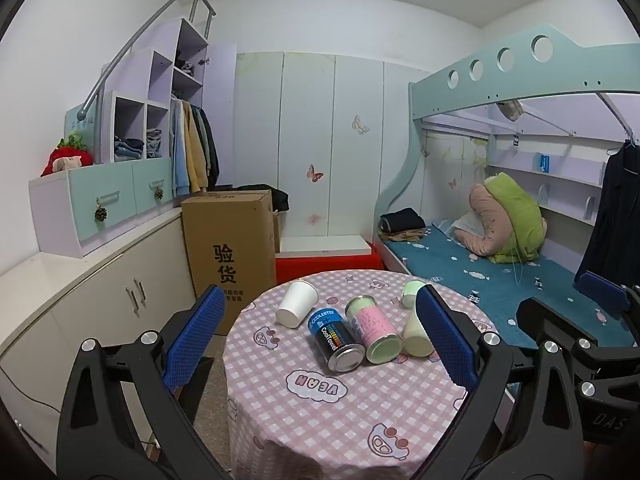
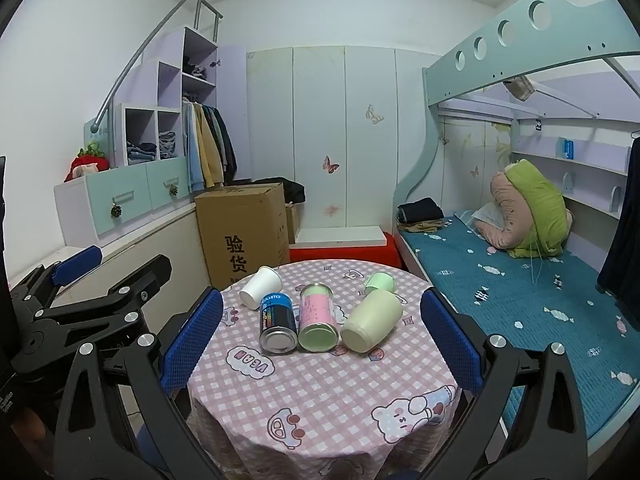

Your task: Flip cup upright

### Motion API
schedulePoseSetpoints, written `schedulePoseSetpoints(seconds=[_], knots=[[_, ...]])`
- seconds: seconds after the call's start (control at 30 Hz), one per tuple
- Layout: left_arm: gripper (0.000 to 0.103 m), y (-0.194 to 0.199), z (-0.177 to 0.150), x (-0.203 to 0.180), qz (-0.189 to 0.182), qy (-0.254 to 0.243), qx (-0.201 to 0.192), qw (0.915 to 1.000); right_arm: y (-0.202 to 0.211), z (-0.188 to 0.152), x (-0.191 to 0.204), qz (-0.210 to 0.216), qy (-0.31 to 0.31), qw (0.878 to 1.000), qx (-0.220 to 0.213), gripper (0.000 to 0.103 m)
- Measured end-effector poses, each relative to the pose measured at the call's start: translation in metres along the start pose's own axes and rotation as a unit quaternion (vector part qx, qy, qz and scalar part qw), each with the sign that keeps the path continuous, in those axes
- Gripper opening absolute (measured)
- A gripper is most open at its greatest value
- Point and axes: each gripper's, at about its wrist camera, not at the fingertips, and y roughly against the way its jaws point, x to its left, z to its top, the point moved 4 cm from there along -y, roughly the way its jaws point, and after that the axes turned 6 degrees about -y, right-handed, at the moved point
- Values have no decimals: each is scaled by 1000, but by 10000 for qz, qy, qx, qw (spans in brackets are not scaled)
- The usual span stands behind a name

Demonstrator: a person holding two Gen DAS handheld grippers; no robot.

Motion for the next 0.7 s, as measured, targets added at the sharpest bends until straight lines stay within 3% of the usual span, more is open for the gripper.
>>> schedulePoseSetpoints(seconds=[0.7], knots=[[97,0,0,0,6,-9,-27,10000,-1,1,1,6,1,10000,-22,96]])
